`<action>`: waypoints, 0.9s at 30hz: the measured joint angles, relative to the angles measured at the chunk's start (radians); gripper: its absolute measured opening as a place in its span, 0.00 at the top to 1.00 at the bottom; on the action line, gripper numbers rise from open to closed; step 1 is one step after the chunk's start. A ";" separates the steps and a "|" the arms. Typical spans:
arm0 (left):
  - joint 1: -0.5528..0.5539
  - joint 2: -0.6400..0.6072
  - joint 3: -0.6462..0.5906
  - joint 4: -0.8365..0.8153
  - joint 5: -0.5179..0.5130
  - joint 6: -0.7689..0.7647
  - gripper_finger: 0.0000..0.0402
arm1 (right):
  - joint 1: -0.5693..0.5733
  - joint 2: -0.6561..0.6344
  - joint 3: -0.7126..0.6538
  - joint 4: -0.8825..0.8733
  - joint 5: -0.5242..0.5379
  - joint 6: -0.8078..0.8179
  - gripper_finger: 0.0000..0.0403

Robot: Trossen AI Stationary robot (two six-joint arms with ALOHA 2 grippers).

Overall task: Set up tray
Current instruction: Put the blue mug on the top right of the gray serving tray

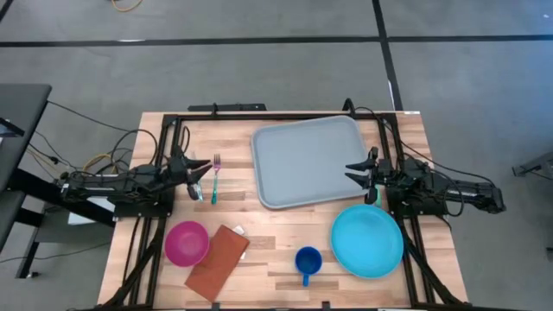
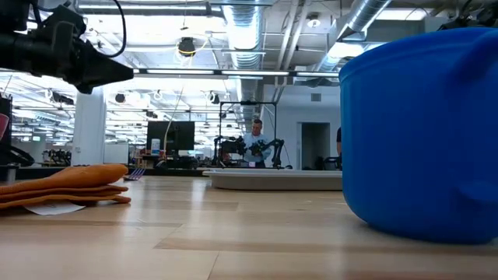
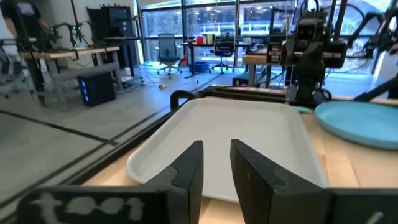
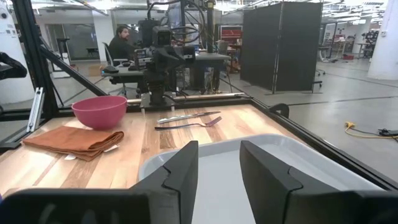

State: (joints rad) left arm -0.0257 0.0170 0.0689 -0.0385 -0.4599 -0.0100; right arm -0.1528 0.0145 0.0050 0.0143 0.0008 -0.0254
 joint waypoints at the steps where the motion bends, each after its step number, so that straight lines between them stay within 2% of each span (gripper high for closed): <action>1: 0.000 0.000 0.000 0.001 0.000 -0.011 0.82 | 0.000 0.000 0.000 0.000 0.000 0.000 0.72; 22: 0.000 0.000 0.005 -0.003 0.000 -0.021 0.82 | 0.000 0.000 0.000 0.000 0.000 0.000 0.72; 27: 0.000 0.000 0.006 -0.003 -0.002 0.030 0.82 | 0.000 0.000 0.000 0.000 0.000 0.000 0.72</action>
State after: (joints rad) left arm -0.0257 0.0170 0.0744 -0.0410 -0.4617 0.0197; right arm -0.1528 0.0145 0.0048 0.0143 0.0007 -0.0254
